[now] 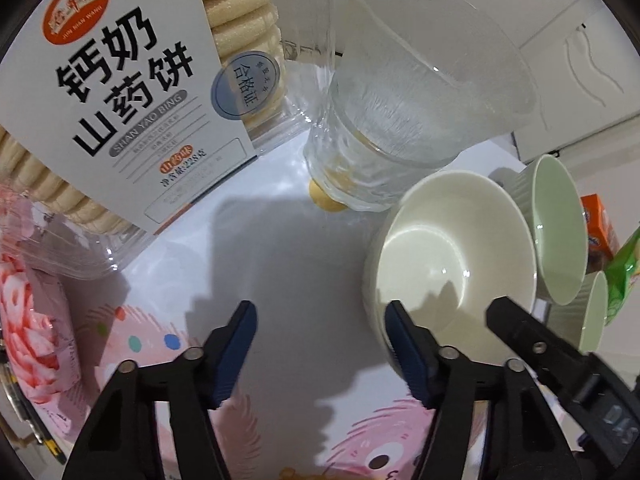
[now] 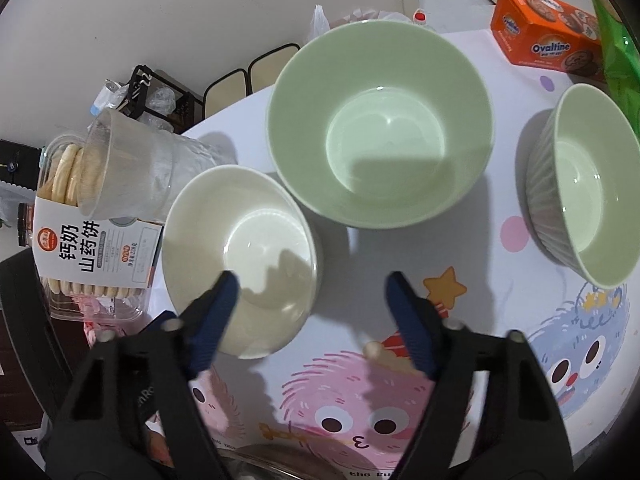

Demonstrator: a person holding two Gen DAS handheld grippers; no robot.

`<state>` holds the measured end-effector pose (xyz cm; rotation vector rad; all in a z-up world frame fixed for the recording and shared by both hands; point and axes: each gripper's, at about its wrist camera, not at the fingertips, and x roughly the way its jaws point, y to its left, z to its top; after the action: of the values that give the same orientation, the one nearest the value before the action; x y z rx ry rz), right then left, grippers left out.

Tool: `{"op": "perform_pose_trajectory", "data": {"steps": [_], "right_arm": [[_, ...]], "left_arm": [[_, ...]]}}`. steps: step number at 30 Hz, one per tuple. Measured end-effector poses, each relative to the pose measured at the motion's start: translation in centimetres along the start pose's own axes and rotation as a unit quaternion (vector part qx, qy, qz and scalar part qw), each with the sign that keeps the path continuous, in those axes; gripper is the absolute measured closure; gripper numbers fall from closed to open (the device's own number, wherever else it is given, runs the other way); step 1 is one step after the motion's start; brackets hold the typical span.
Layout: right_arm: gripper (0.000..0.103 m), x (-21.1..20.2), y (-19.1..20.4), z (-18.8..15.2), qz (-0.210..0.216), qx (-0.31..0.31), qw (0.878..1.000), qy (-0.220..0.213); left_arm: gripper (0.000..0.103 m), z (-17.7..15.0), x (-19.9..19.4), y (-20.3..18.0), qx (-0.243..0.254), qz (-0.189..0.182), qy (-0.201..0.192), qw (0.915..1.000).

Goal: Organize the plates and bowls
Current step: 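Move both tools to the rim of the cream-white bowl, then close the right tool on the white bowl rim while the left tool grips it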

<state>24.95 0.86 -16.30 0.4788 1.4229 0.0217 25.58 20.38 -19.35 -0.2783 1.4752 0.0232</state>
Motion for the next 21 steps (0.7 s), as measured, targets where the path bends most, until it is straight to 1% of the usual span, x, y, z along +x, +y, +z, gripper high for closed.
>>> {"op": "perform_pose_trajectory", "data": {"steps": [1, 3, 5, 6, 8, 9, 10, 11, 13, 15, 17, 20, 21], "right_arm": [[0.039, 0.1, 0.1, 0.0, 0.0, -0.001, 1.0, 0.001], [0.043, 0.2, 0.1, 0.1, 0.0, -0.001, 1.0, 0.005], [0.055, 0.4, 0.2, 0.1, -0.002, -0.002, 1.0, 0.008], [0.057, 0.5, 0.2, 0.1, -0.006, -0.004, 1.0, 0.009], [0.063, 0.7, 0.2, 0.2, -0.007, -0.006, 1.0, 0.011], [0.065, 0.8, 0.1, 0.3, -0.008, -0.007, 1.0, 0.013], [0.07, 0.8, 0.1, 0.3, -0.008, -0.008, 1.0, 0.014], [0.073, 0.8, 0.2, 0.3, -0.008, -0.01, 1.0, 0.015], [0.075, 0.9, 0.3, 0.4, -0.01, -0.016, 1.0, 0.018], [0.08, 0.9, 0.3, 0.4, -0.011, -0.02, 1.0, 0.019], [0.088, 0.9, 0.3, 0.5, -0.012, -0.021, 0.999, 0.02], [0.091, 0.9, 0.2, 0.6, -0.014, -0.026, 0.999, 0.021], [0.091, 0.9, 0.3, 0.7, -0.014, -0.028, 0.999, 0.021]], "left_arm": [[0.043, 0.1, 0.1, 0.0, 0.0, -0.003, 0.001, 1.0], [0.048, 0.3, 0.2, -0.3, 0.0, -0.009, 0.002, 1.0], [0.053, 1.2, 0.2, -0.4, 0.004, -0.011, 0.004, 0.9999], [0.054, 1.4, 0.3, -0.6, 0.005, -0.01, 0.004, 0.9999], [0.062, 1.6, 0.5, -1.2, 0.004, -0.014, 0.005, 0.9999], [0.065, 1.7, 0.5, -1.4, 0.005, -0.017, 0.006, 0.9998], [0.069, 1.8, 0.5, -1.8, 0.007, -0.017, 0.006, 0.9998], [0.073, 1.8, 0.5, -2.0, 0.009, -0.019, 0.006, 0.9998], [0.076, 1.9, 0.6, -2.5, 0.01, -0.018, 0.006, 0.9998], [0.081, 2.0, 0.7, -2.8, 0.008, -0.021, 0.005, 0.9997], [0.088, 2.0, 0.9, -3.2, 0.007, -0.029, 0.004, 0.9996], [0.093, 2.0, 0.9, -3.9, 0.01, -0.031, 0.004, 0.9995], [0.093, 2.0, 0.9, -4.1, 0.012, -0.029, 0.003, 0.9995]]}}
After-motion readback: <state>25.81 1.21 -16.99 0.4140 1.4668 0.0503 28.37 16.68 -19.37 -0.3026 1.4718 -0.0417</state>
